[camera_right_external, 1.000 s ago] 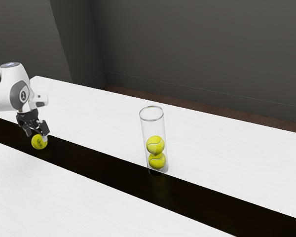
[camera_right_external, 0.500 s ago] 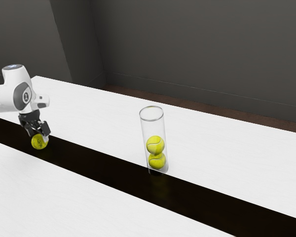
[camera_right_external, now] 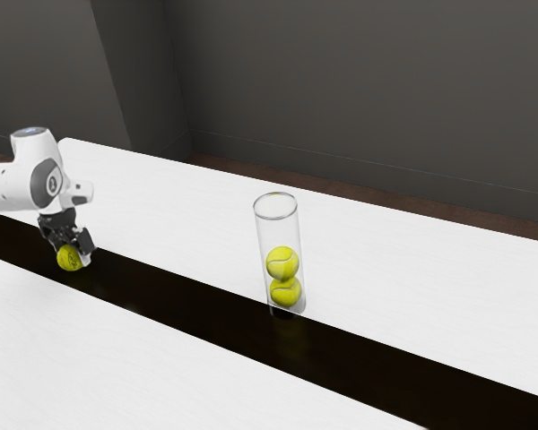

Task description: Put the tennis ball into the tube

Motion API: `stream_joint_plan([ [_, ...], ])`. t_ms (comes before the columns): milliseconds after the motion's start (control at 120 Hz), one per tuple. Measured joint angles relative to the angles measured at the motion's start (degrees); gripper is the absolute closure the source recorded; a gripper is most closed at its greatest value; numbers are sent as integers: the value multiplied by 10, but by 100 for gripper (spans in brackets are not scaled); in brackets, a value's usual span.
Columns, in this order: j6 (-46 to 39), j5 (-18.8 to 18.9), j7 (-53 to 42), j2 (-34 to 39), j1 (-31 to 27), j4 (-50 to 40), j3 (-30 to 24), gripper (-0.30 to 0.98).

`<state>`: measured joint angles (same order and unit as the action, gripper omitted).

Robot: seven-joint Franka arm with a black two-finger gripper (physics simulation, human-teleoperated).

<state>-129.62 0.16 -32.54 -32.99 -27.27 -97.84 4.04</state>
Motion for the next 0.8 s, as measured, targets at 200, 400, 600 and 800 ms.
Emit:
stream_joint_plan([
  [200,0,1,-2,-5,-4,4,-1,16],
  [400,-1,1,-3,-5,-5,5,-2,27],
  [600,1,3,0,28,-12,-13,-13,34],
  [800,22,6,4,143,-15,-76,-41,39],
])
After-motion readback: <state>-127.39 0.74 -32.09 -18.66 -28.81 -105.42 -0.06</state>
